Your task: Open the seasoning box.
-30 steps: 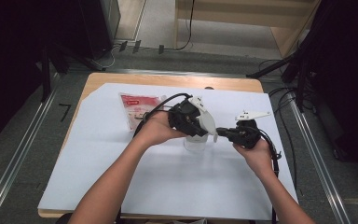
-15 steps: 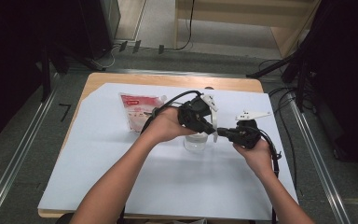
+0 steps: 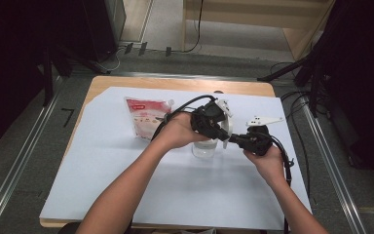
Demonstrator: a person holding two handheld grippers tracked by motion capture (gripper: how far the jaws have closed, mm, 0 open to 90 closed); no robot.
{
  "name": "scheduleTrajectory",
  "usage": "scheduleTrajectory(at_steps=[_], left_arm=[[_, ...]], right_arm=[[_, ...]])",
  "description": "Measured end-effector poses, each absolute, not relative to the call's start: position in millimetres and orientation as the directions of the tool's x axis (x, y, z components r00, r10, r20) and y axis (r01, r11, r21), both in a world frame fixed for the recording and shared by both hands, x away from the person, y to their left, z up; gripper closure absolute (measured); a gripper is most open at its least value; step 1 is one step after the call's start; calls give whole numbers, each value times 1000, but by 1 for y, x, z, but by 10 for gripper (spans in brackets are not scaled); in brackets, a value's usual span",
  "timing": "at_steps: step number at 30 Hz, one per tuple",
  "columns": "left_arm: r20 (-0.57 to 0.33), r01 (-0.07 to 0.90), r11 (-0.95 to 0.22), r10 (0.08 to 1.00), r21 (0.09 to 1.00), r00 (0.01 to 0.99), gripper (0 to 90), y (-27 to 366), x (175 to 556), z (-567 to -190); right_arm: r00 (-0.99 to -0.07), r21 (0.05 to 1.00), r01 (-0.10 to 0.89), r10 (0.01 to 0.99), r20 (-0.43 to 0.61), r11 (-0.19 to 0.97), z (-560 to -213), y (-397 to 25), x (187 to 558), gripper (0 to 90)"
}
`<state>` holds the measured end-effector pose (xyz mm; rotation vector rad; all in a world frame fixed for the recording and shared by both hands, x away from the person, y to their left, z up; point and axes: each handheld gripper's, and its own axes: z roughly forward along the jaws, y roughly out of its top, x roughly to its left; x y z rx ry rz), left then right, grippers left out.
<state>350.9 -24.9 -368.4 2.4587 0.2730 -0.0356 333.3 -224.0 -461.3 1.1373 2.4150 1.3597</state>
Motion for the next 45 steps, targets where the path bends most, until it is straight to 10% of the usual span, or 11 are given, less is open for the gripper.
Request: scheduleTrajectory(at_steps=[10, 16, 45], left_arm=[[-132, 227, -758, 185, 611, 974, 622, -12, 349, -363], [-162, 259, -710, 204, 655, 966, 582, 9, 346, -357], [-260, 447, -608, 374, 656, 890, 498, 124, 326, -377]], right_arm=[[-688, 788, 541, 694, 213, 294, -461, -232, 332, 832], [-679, 812, 533, 694, 241, 239, -457, -245, 328, 616], [-702, 794, 535, 676, 227, 289, -452, -254, 280, 528]])
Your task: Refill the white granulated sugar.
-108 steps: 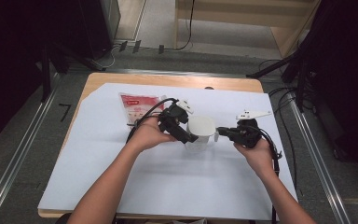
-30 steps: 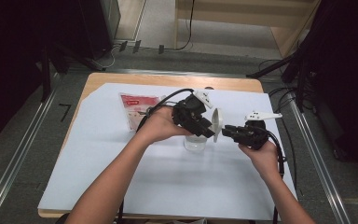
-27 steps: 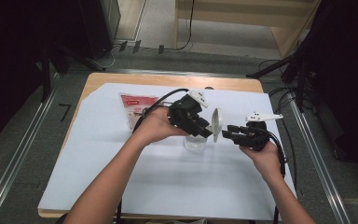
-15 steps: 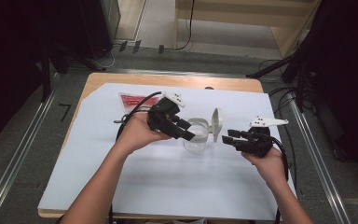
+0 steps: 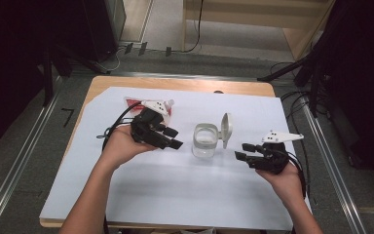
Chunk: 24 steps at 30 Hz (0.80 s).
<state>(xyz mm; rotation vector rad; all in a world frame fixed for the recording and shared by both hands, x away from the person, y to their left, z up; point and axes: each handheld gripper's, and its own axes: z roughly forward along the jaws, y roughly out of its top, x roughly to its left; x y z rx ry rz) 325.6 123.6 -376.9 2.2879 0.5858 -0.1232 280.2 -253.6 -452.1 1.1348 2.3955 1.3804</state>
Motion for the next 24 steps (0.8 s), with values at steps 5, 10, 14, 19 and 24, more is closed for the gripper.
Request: scheduleTrajectory(at_steps=[5, 10, 14, 19, 24], left_arm=[[-259, 467, -602, 402, 647, 878, 498, 139, 326, -380], [-266, 487, -592, 425, 642, 866, 496, 155, 326, -380], [-269, 507, -574, 450, 643, 852, 486, 167, 326, -378], [-246, 513, -561, 483, 650, 840, 487, 183, 326, -376], [-248, 534, -529, 518, 659, 819, 487, 200, 326, -376]], right_arm=[[-697, 796, 537, 678, 231, 280, -452, -257, 284, 528], [-704, 797, 524, 679, 207, 300, -454, -256, 286, 498], [-703, 792, 531, 677, 215, 300, -454, -256, 287, 500], [-710, 791, 528, 672, 211, 310, -454, -255, 290, 502], [-709, 789, 530, 672, 211, 311, -455, -255, 290, 504]])
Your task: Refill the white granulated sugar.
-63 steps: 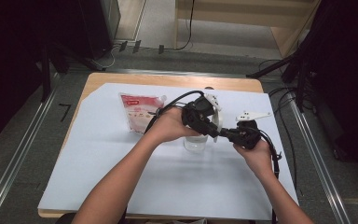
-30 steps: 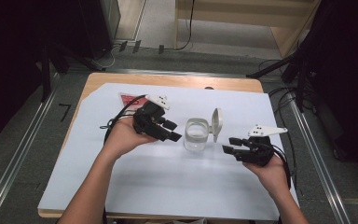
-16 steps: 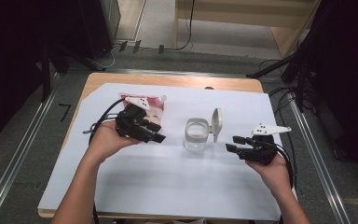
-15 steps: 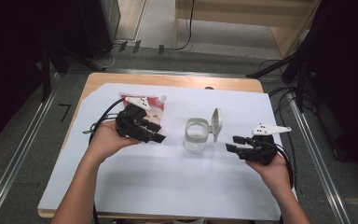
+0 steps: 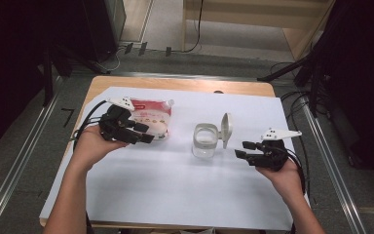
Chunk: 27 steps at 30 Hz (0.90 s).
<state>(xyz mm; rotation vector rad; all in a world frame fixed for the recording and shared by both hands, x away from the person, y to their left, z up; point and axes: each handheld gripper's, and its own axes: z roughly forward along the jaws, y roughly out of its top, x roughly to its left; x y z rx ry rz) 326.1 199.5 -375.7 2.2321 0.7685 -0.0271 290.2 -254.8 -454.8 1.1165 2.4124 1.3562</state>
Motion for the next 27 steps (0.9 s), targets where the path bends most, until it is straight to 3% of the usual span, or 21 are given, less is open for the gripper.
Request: scheduleTrajectory(at_steps=[19, 27], left_arm=[[-263, 616, -407, 647, 674, 716, 468, 265, 340, -381], [-267, 611, -379, 653, 695, 708, 446, 262, 358, -380]], right_arm=[[-714, 781, 531, 669, 205, 328, -459, -250, 295, 507], [-707, 772, 548, 671, 221, 323, -460, -248, 293, 503]])
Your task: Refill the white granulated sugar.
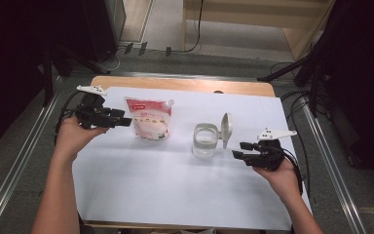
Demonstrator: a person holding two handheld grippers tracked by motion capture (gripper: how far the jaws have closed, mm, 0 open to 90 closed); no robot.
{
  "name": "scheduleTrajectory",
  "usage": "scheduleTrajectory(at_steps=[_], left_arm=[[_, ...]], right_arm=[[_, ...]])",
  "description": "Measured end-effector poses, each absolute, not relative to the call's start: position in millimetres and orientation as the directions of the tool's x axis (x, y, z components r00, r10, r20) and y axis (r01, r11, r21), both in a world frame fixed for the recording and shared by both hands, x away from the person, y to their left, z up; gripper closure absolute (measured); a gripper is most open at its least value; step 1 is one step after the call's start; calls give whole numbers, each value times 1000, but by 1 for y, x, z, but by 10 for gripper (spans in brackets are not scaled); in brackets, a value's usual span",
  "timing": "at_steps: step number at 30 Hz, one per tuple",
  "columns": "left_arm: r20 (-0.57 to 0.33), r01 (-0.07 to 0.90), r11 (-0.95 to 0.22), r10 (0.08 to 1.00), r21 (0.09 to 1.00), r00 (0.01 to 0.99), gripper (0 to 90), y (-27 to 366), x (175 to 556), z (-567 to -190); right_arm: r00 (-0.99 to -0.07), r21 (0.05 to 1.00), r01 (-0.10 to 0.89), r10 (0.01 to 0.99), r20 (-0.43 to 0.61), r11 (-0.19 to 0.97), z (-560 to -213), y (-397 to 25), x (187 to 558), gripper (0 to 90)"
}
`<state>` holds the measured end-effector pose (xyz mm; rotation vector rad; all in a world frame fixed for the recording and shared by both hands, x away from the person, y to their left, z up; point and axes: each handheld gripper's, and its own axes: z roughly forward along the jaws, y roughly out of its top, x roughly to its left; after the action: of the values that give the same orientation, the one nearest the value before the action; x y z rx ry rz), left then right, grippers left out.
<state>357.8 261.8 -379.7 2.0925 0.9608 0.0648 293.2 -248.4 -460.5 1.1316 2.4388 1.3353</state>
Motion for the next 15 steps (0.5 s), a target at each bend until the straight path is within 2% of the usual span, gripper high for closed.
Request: scheduleTrajectory(at_steps=[9, 15], left_arm=[[-267, 596, -392, 631, 701, 728, 455, 243, 374, -384], [-259, 587, -391, 630, 708, 732, 502, 234, 379, -386]], right_arm=[[-700, 770, 551, 680, 217, 322, -462, -249, 286, 503], [-705, 764, 552, 677, 213, 335, -463, -246, 283, 505]])
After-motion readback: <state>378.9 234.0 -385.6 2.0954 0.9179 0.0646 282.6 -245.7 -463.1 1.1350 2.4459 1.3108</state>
